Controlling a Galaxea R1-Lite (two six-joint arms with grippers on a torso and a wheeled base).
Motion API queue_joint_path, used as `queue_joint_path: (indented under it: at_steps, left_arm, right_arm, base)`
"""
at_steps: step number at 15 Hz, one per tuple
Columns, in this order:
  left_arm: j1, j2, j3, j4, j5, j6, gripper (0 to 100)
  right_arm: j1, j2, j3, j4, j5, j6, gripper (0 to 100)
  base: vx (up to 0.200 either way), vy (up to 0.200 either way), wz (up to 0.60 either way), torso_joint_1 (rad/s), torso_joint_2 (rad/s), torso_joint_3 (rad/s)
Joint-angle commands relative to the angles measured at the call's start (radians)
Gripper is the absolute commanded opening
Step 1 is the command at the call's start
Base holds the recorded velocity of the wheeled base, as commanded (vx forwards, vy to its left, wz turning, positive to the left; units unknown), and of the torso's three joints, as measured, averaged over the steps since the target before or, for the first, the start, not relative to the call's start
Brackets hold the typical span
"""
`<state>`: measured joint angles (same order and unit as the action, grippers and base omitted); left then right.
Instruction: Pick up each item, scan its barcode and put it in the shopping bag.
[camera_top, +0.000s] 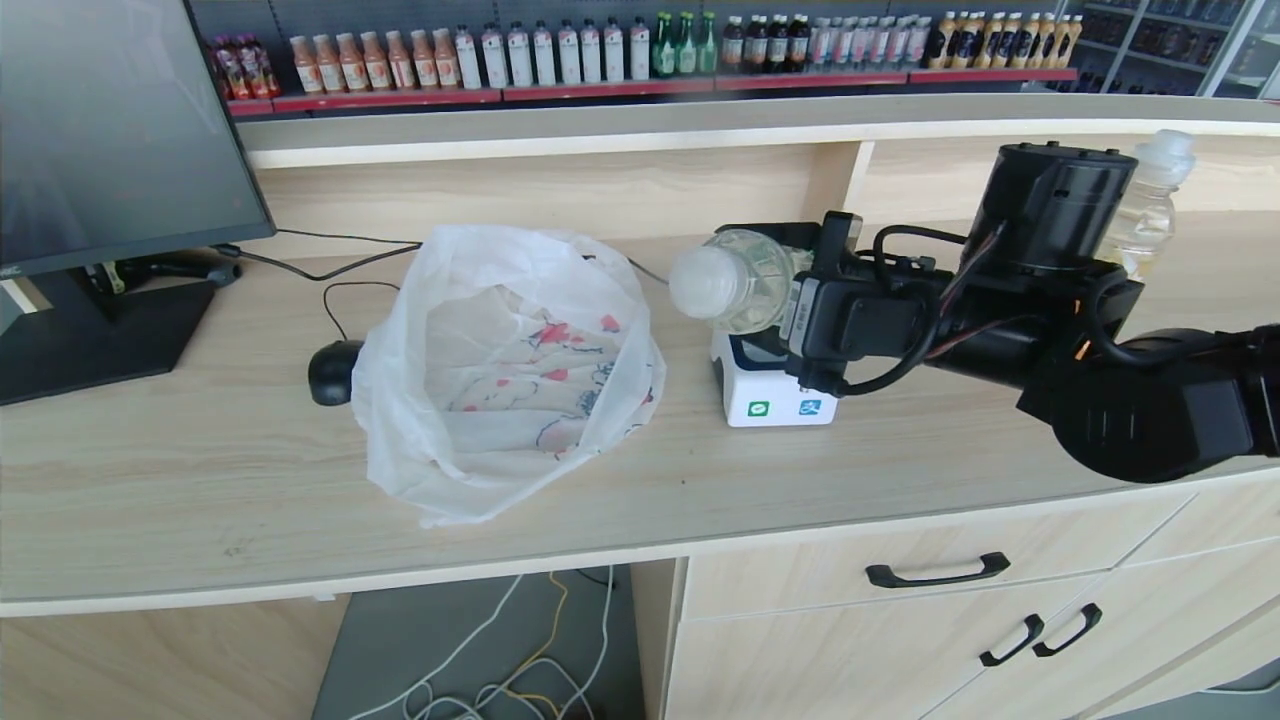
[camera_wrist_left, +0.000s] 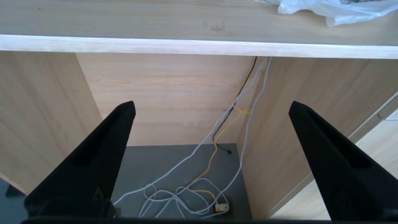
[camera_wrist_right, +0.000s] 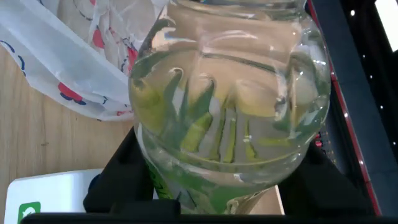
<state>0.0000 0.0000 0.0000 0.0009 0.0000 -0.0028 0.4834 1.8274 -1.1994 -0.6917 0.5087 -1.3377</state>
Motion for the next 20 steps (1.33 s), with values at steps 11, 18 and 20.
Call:
queue_joint_path:
  at_steps: [11,18,20]
  left_arm:
    - [0.000,0.000,0.000,0.001,0.000,0.000,100]
    - [0.000,0.000,0.000,0.001,0.000,0.000,100]
    - [0.000,0.000,0.000,-0.001,0.000,0.000,100]
  right_arm:
    - [0.047,-0.040,0.015,0.000,-0.003,0.000,0]
    - [0.046,-0.062,0.073,-0.006,-0.007,-0.002,0]
    - [0.046,-0.062,0.075,-0.009,-0.006,-0.003,0]
  base:
    - [0.000,0.000,0.00,0.000,0.00,0.000]
    - [0.000,0.000,0.00,0.000,0.00,0.000]
    - [0.000,0.000,0.00,0.000,0.00,0.000]
